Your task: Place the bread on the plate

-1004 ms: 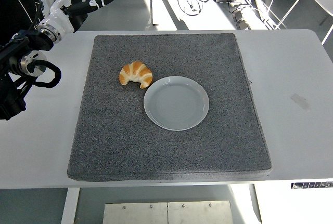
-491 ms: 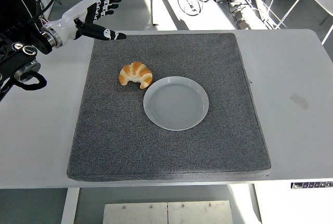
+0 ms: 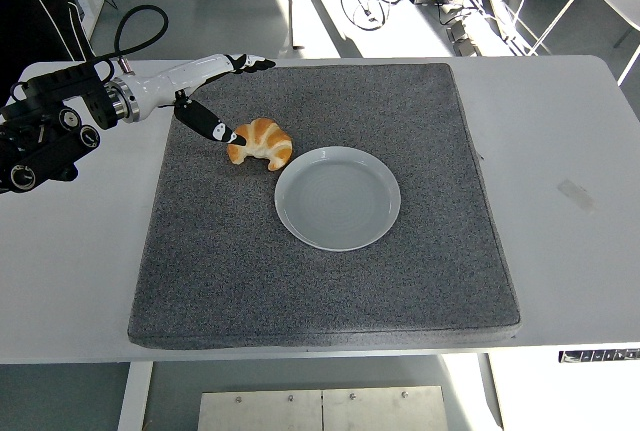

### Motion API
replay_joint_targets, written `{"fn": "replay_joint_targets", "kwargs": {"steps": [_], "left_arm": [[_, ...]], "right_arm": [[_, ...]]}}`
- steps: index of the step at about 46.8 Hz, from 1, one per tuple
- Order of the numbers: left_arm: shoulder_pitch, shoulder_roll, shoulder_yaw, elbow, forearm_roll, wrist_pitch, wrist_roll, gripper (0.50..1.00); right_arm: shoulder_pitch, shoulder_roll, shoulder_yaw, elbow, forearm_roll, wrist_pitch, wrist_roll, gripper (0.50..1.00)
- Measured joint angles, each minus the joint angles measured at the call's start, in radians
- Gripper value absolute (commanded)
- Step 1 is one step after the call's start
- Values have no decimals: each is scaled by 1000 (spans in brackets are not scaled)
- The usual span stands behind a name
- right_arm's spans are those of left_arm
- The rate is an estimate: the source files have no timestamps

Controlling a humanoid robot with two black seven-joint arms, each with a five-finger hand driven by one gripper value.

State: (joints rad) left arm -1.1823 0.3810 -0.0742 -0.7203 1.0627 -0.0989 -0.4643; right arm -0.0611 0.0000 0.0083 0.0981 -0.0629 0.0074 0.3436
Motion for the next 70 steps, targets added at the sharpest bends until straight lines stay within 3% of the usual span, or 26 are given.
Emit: {"fn": "replay_joint_targets", "kwargs": {"steps": [26,60,65,70], "left_arm": [[-33,-106,177,173,-18,-31,4,983],[-1,-268,249,376,-16,-18,-20,977],[0,-287,272,396,-18,-5,-31,960],[5,-292,285,398,-17,22,-41,880]], "right_arm": [[0,0,1,-2,0,-1,0,1000],[0,0,2,-1,0,-1,0,1000],[0,0,2,-1,0,-1,0,1000],[0,0,2,-1,0,-1,0,1000]]}}
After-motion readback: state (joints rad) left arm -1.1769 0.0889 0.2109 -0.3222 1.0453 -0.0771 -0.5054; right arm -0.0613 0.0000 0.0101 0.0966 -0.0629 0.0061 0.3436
